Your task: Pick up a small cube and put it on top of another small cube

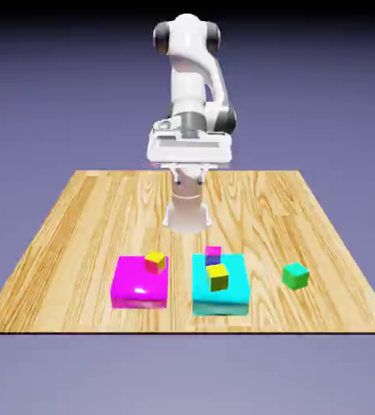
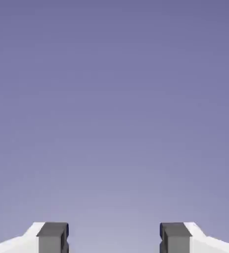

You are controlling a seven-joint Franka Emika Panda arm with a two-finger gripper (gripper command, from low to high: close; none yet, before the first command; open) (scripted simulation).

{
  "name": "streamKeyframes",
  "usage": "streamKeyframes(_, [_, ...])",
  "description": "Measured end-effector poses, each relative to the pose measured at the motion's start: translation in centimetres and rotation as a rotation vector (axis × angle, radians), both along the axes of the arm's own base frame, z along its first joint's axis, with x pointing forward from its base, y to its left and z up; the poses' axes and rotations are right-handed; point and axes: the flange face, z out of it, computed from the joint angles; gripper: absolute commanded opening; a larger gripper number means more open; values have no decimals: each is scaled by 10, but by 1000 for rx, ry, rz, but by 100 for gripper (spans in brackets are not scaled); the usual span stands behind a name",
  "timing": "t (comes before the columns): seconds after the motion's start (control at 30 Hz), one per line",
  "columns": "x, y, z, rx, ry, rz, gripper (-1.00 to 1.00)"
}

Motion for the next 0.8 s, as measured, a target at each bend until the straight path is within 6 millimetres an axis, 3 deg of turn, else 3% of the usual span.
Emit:
streamKeyframes(0.2, [37, 72, -51, -26, 253, 92, 0])
streamKeyframes(0.37, [50, 138, -101, -62, 461, 163, 0])
streamKeyframes(0.6, [39, 233, -177, -137, 743, 255, 0])
streamKeyframes(0.8, [5, 307, -241, -220, 975, 321, 0])
